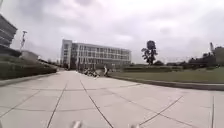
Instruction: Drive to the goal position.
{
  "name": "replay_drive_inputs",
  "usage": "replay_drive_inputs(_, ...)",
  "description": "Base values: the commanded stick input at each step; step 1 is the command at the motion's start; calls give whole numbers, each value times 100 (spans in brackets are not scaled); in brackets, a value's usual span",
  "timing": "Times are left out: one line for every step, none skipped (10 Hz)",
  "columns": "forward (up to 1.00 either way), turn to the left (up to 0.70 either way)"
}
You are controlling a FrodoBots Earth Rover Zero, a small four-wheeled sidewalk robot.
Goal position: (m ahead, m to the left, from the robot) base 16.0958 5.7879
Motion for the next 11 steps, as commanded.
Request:
replay_drive_inputs(70,0)
replay_drive_inputs(70,0)
replay_drive_inputs(70,0)
replay_drive_inputs(70,0)
replay_drive_inputs(70,0)
replay_drive_inputs(70,1)
replay_drive_inputs(70,11)
replay_drive_inputs(70,27)
replay_drive_inputs(70,33)
replay_drive_inputs(70,35)
replay_drive_inputs(70,35)
